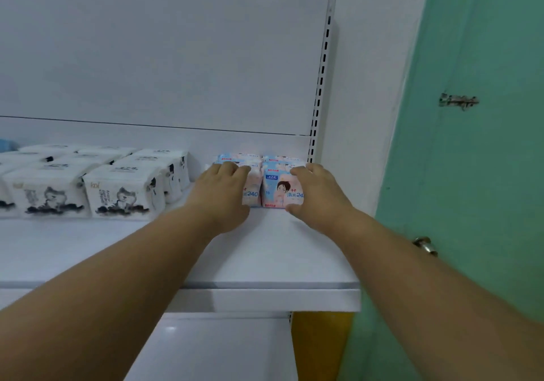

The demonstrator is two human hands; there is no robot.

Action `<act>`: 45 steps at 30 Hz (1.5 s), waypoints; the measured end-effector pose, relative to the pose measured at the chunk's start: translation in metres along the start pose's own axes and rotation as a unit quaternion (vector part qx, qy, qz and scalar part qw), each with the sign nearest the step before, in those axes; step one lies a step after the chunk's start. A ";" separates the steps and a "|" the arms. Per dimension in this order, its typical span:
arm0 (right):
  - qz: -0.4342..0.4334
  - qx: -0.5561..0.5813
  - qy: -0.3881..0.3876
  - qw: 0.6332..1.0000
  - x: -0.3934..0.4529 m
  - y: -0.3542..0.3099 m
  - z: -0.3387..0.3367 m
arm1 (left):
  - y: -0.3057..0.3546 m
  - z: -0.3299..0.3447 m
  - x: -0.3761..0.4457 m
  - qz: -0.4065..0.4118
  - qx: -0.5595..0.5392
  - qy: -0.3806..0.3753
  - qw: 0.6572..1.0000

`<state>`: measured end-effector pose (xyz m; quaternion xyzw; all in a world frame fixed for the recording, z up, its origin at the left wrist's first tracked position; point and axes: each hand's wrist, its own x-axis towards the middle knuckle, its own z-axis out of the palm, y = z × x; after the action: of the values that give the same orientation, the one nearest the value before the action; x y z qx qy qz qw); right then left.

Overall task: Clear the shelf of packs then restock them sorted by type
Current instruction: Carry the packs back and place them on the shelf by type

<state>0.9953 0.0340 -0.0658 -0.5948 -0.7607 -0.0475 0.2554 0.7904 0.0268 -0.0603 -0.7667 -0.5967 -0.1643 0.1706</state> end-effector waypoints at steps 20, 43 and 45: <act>-0.012 0.061 0.014 0.998 -0.209 -0.101 -0.057 | 0.060 -0.081 -0.230 -0.029 -0.151 -0.004 0.988; 0.014 0.204 -0.203 0.958 -0.663 -0.140 0.037 | 0.183 -0.015 -0.705 -0.158 -0.196 -0.204 0.946; 0.040 0.204 -0.232 0.950 -0.707 -0.134 0.066 | 0.197 0.012 -0.744 -0.170 -0.213 -0.228 0.935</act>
<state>0.9636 -0.6020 -0.4070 -0.5547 -0.7679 0.2584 0.1892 0.8083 -0.6518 -0.4229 -0.6892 -0.6920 -0.1349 -0.1674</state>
